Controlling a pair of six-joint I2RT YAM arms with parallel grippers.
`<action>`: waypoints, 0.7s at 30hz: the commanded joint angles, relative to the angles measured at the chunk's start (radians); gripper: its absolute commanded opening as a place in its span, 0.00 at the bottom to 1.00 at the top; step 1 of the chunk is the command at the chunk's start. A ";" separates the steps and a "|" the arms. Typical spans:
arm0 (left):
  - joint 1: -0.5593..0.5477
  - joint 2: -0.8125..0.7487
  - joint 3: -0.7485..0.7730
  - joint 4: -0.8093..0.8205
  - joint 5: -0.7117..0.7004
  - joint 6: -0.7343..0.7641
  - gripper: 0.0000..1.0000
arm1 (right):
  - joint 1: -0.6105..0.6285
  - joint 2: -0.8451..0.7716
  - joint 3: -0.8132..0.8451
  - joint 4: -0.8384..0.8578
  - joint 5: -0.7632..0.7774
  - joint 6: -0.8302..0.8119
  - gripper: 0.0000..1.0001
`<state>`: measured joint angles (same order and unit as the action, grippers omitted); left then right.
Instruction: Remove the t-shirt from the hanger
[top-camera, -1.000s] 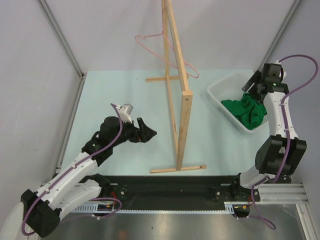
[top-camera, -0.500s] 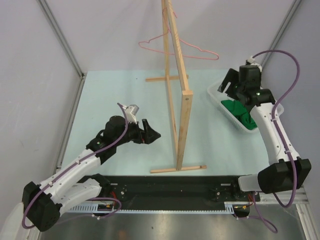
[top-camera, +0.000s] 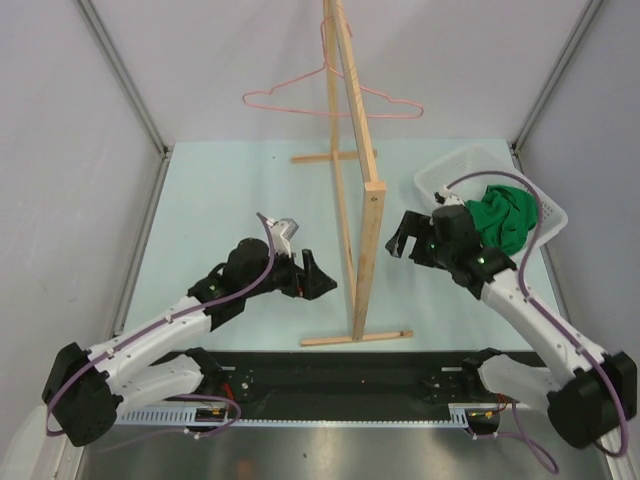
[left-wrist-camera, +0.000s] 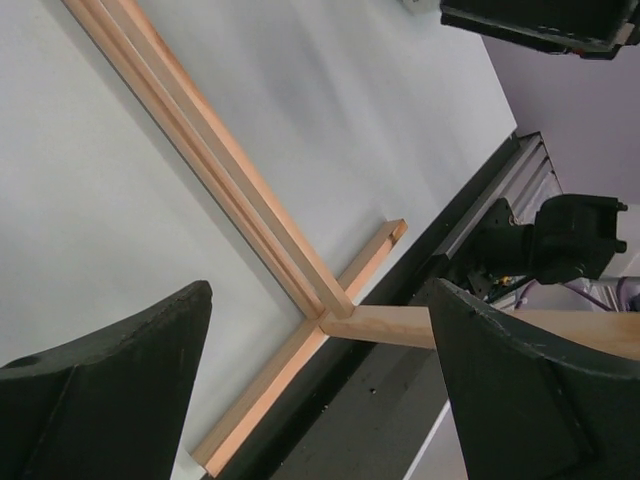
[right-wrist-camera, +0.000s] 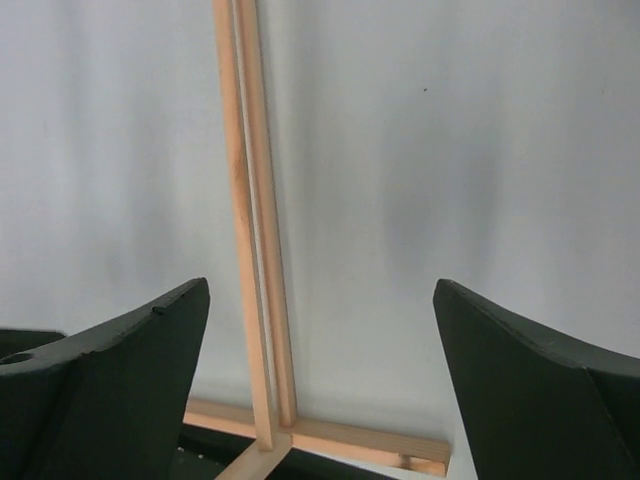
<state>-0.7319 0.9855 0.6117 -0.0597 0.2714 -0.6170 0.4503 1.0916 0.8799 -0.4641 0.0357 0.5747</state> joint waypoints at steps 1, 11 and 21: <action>-0.027 -0.077 -0.102 0.118 -0.004 -0.046 0.93 | -0.001 -0.246 -0.178 0.204 -0.095 0.063 1.00; -0.037 -0.343 -0.375 0.311 0.074 -0.147 0.94 | 0.001 -0.704 -0.528 0.298 -0.076 0.215 1.00; -0.043 -0.712 -0.661 0.388 0.106 -0.260 0.95 | 0.002 -1.009 -0.755 0.257 -0.107 0.438 1.00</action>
<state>-0.7670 0.3882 0.0441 0.2634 0.3435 -0.8219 0.4496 0.0711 0.1619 -0.2501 -0.0307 0.9134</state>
